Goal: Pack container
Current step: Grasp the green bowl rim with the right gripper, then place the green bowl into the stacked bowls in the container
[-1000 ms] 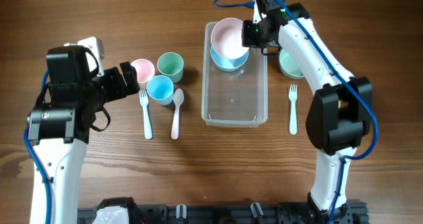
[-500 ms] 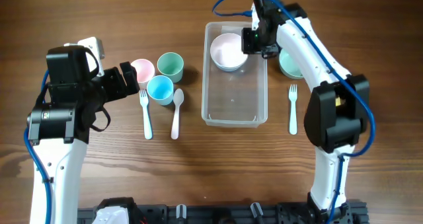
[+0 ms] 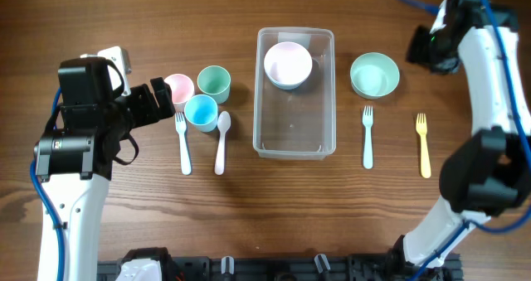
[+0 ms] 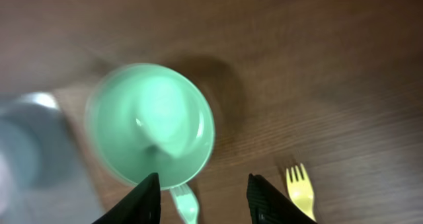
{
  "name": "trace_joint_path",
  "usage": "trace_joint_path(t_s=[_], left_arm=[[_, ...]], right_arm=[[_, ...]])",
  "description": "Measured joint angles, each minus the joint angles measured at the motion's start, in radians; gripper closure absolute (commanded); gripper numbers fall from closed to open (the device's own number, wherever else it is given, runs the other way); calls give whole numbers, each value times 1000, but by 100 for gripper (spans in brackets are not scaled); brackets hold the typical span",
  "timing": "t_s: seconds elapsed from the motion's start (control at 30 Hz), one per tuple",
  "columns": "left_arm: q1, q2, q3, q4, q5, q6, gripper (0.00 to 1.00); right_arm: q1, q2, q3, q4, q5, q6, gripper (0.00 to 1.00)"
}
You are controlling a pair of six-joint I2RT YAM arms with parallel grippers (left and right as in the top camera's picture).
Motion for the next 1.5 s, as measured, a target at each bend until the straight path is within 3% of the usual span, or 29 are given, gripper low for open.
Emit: trace_joint_path(t_s=[0.1,0.2,0.37,0.4,0.47,0.57,0.73,0.83,0.93,1.0,1.1,1.27,1.5], left_arm=[[0,0,0,0,0,0,0],[0,0,0,0,0,0,0],[0,0,0,0,0,0,0],[0,0,0,0,0,0,0],[0,0,0,0,0,0,0],[0,0,0,0,0,0,0],[0,0,0,0,0,0,0],[0,0,0,0,0,0,0],[0,0,0,0,0,0,0],[0,0,0,0,0,0,0],[0,0,0,0,0,0,0],[0,0,0,0,0,0,0],[0,0,0,0,0,0,0]], right_arm=[[0,93,-69,61,-2,-2,57],[2,140,-71,76,-23,-30,68],[8,161,-74,84,-32,-34,68],[8,161,-83,94,-33,-34,71],[8,162,-127,135,-33,-26,87],[8,172,-165,159,-36,-13,96],[11,159,-142,143,-35,-16,96],[54,24,-126,136,-31,-16,96],[205,-203,-58,141,-34,-50,95],[384,-270,23,129,-32,-104,95],[463,-227,31,180,-43,-122,94],[454,20,30,264,-82,-123,94],[451,162,29,320,-107,-122,92]])
